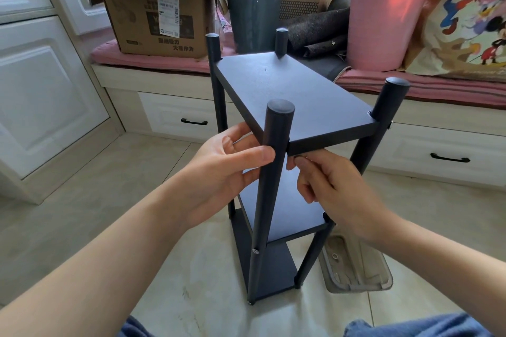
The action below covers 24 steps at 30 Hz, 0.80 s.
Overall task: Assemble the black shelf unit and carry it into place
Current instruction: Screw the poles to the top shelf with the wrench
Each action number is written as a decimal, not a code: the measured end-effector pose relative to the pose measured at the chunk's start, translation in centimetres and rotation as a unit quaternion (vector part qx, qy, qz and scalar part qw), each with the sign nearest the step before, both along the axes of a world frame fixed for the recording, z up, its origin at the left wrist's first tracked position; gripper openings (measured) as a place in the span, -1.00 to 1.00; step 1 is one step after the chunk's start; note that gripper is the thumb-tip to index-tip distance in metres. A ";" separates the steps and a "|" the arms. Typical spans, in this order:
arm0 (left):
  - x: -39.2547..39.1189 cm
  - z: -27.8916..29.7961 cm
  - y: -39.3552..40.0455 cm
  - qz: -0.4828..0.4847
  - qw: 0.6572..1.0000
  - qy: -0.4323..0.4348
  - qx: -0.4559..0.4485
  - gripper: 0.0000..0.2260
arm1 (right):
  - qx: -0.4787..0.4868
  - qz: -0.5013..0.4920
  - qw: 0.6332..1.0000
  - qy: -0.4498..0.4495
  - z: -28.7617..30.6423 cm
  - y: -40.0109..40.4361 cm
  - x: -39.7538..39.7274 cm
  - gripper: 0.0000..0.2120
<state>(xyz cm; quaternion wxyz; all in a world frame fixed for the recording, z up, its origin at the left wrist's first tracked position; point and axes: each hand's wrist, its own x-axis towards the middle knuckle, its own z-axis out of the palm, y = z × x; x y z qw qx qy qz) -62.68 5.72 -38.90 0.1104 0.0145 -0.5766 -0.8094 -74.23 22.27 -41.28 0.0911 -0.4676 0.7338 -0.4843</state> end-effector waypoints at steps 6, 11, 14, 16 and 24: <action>0.0 -0.2 -0.1 -0.004 1.000 0.005 0.003 -0.59 | 0.014 0.023 0.999 -0.019 0.3 -0.7 0.9 -0.63; -0.1 -0.1 0.1 -0.001 1.000 0.005 0.006 -0.56 | 0.009 0.029 0.998 -0.052 0.7 -1.5 1.5 -0.49; 0.0 0.0 0.1 0.003 1.000 0.007 0.002 -0.56 | 0.006 0.033 0.997 -0.066 0.8 -2.1 1.6 -0.45; 0.0 0.0 0.1 0.004 1.000 0.007 -0.004 -0.57 | -0.003 0.030 0.997 -0.075 0.7 -2.3 1.7 -0.50; -0.1 0.0 0.1 0.002 1.000 0.010 -0.014 -0.57 | -0.024 0.019 0.994 -0.107 0.2 -2.9 1.7 -0.71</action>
